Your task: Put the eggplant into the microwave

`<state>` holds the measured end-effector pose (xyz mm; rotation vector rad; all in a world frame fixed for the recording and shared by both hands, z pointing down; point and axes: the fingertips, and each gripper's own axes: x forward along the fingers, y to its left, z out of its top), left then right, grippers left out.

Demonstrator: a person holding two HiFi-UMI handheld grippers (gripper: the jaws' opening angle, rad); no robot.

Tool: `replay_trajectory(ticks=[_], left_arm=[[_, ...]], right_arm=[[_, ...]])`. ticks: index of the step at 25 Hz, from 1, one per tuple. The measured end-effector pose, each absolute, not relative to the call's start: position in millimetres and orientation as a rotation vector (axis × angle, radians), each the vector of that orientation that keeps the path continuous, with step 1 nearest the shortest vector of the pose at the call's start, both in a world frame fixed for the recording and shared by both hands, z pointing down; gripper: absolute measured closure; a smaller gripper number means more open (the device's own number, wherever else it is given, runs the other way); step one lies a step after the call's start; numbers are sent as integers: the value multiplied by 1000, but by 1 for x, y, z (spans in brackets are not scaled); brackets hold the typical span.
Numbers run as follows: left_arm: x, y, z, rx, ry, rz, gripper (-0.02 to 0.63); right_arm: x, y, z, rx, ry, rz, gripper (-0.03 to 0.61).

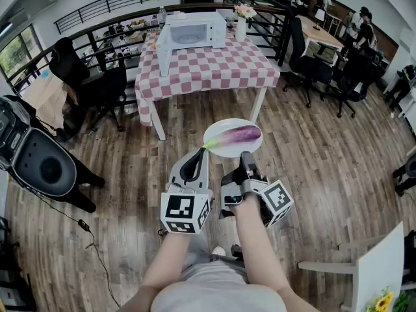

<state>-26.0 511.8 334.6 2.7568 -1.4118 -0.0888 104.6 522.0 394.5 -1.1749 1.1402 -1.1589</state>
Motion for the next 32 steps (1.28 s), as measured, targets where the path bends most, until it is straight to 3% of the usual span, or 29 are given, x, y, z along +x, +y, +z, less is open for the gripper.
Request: replay_trajectory(ticks=[32], left_arm=[[-54,292,342,2747,-1410,-105,611]], right_arm=[[77,301,406,-1193,1149,-1175,545]])
